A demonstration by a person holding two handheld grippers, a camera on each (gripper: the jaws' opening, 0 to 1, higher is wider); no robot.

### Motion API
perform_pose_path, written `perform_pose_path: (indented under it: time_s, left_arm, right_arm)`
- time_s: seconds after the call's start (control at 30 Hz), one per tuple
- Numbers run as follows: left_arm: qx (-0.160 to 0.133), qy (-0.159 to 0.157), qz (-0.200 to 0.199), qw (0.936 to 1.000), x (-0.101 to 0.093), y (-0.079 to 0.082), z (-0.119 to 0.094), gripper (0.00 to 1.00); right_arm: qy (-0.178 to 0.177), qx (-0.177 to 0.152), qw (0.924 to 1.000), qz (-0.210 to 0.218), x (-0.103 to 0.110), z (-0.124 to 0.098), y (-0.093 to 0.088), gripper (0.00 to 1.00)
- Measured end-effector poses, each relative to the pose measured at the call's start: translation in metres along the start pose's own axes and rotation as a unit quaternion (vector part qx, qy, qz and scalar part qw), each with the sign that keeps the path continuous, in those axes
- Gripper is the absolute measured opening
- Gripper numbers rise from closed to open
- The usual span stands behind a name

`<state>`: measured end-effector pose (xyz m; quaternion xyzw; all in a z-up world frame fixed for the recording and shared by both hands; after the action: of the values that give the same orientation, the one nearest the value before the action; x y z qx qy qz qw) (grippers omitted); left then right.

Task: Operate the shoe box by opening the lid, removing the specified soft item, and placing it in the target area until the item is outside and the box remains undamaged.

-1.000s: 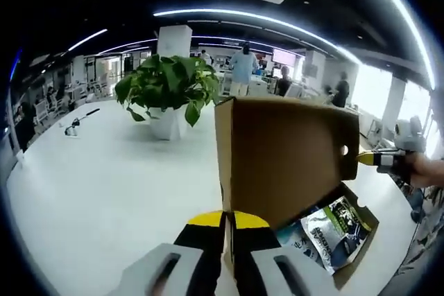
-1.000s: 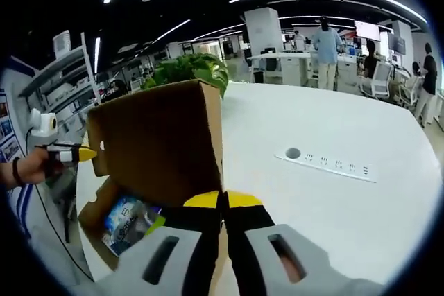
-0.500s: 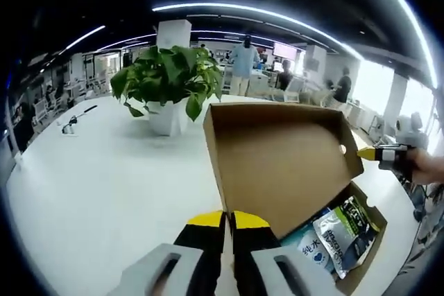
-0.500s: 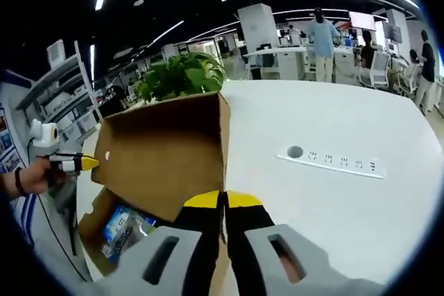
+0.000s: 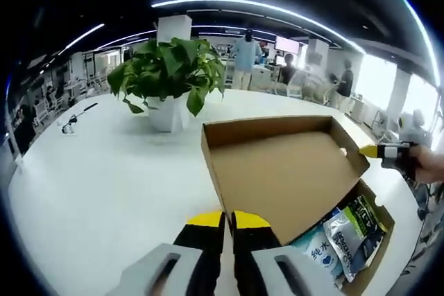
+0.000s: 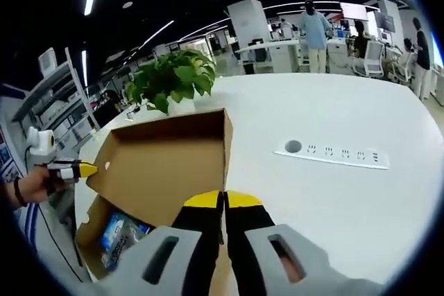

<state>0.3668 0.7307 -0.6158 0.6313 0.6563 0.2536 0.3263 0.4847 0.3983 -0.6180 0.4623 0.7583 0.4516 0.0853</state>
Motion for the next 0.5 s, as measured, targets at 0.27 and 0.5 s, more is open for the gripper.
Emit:
perform_pose_path:
  time_s: [0.27, 0.5]
  left_arm:
    - [0.012, 0.000, -0.001, 0.9999, 0.003, 0.000, 0.009, 0.03]
    - [0.019, 0.001, -0.007, 0.9998, 0.006, 0.000, 0.015, 0.04]
  right_arm:
    - [-0.003, 0.010, 0.9999, 0.011, -0.004, 0.010, 0.000, 0.00]
    - [-0.006, 0.021, 0.9997, 0.011, -0.005, 0.016, -0.001, 0.00]
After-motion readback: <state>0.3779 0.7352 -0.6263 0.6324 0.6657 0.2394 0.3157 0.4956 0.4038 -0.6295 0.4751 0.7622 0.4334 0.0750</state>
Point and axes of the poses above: the point that each gripper's makers call its tool centre point, and the gripper's own axes: z roughly forward along the fingers, x roughly to its left, y roughly out of its top, the point moved 7 cm from there along -z, roughly backward along the fingers, and after that the axes turned 6 degrees about x, right-handed, at the moved point
